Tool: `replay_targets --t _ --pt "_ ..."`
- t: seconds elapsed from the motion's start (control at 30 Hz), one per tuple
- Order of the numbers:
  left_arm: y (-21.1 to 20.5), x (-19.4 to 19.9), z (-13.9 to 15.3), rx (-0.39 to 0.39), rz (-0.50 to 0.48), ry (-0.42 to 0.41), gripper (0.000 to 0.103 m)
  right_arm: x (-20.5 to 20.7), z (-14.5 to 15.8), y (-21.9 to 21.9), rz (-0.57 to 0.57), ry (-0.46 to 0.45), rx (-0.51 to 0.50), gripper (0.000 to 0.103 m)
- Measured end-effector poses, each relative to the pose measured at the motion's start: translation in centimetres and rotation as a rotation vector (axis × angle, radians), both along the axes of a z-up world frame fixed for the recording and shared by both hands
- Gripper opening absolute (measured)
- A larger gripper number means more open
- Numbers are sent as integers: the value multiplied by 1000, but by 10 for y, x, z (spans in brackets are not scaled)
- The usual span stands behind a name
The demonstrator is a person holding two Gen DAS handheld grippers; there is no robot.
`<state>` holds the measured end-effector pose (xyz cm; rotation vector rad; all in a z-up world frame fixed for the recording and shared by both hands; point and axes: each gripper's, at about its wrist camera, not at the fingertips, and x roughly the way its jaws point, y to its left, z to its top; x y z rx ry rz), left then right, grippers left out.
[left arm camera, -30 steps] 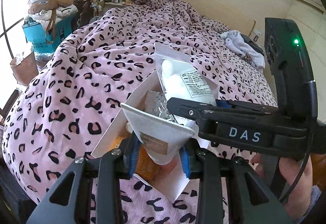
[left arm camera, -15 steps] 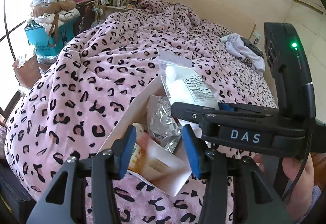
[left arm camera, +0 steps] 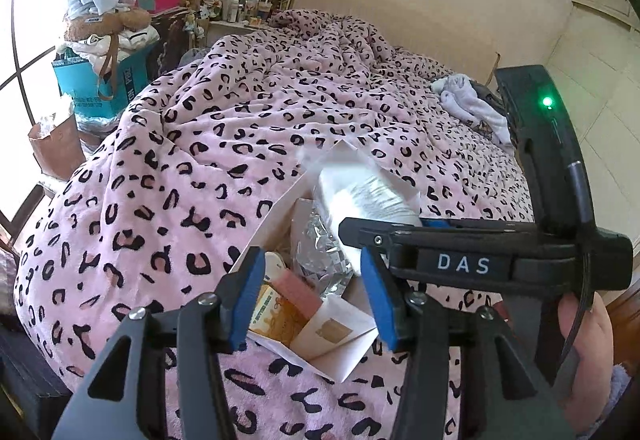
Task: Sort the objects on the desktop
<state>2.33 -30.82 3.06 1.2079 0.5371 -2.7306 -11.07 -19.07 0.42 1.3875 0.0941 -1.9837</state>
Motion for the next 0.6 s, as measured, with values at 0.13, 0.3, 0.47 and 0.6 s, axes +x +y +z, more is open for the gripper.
replay_targets --t 0.13,0.3,0.47,0.6 --pt "0 2 3 -7 3 6 61 0 7 7 -17 5 -29 59" --pt "4 5 20 -20 3 31 70 5 36 23 -38 41 -76 59" --pt "14 10 42 -48 -2 71 79 12 80 53 -75 95 -165 60" --pt "21 11 53 -64 -8 83 84 16 100 74 -108 139 -182 66"
